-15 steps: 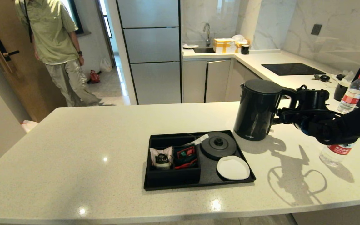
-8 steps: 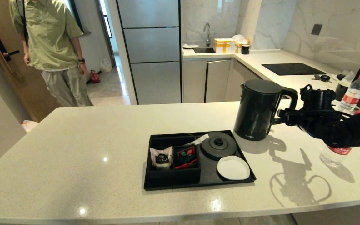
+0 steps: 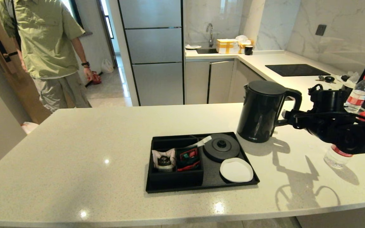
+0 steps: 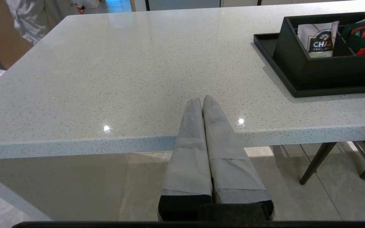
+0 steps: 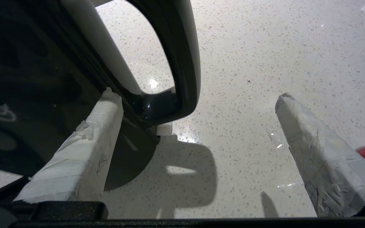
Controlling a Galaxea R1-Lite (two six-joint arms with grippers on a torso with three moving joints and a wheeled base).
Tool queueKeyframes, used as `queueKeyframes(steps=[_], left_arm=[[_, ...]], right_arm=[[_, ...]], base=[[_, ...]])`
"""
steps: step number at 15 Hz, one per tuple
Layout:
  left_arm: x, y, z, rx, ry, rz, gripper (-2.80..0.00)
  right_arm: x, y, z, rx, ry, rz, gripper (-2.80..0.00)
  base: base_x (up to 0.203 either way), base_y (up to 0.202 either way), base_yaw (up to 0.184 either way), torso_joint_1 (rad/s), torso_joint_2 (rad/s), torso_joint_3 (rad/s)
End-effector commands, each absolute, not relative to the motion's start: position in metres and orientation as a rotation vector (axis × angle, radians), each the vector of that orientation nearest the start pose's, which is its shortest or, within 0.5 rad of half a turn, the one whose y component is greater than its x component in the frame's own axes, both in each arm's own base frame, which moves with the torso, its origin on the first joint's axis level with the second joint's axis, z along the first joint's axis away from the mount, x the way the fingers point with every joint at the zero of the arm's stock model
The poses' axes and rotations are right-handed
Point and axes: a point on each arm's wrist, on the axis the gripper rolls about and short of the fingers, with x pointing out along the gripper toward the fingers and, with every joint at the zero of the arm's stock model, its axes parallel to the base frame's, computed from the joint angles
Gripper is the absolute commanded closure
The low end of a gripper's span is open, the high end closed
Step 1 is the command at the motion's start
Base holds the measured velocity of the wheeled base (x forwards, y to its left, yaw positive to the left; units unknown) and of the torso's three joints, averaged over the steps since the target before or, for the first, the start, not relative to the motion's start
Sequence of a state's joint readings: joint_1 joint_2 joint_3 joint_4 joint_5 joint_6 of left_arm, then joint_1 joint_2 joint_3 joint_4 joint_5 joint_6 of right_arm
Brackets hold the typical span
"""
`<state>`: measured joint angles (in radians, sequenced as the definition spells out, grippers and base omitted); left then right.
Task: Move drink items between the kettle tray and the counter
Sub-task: Pick up the tea bag
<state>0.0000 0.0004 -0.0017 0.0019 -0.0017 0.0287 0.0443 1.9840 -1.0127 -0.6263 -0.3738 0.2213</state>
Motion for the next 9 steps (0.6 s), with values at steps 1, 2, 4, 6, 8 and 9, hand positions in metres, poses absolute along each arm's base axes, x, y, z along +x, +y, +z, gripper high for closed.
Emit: queueKeyframes(steps=[1,2,4,6,8,9], left_arm=[[-0.023,0.0,0.076,0.029,0.0,-0.002,0.0],[-0.023,0.0,0.076,0.029,0.0,-0.002,0.0],[-0.023,0.0,0.076,0.029,0.002,-0.002,0.0],[-0.023,0.0,0.076,0.029,0.0,-0.002,0.0],[-0.023,0.0,0.076,0.029,0.0,-0.002,0.0],[-0.023,0.0,0.076,0.029,0.0,-0.002,0.0]], right_arm=[[0.365,0.01,0.15,0.151,0.279,-0.357,-2.8],[0.355,0.012,0.156,0.154,0.271,-0.35,-2.8],[0.34,0.017,0.159,0.154,0.276,-0.335,-2.8],[0.306,0.023,0.183,0.166,0.227,-0.301,-2.8],[0.266,0.031,0.196,0.166,0.207,-0.259,-2.8],[0.249,0.034,0.198,0.161,0.211,-0.241,0.0]], base=[[0.0,0.0,0.0,0.0,0.0,0.0],[0.0,0.0,0.0,0.0,0.0,0.0],[0.0,0.0,0.0,0.0,0.0,0.0],[0.0,0.0,0.0,0.0,0.0,0.0],[0.0,0.0,0.0,0.0,0.0,0.0],[0.0,0.0,0.0,0.0,0.0,0.0]])
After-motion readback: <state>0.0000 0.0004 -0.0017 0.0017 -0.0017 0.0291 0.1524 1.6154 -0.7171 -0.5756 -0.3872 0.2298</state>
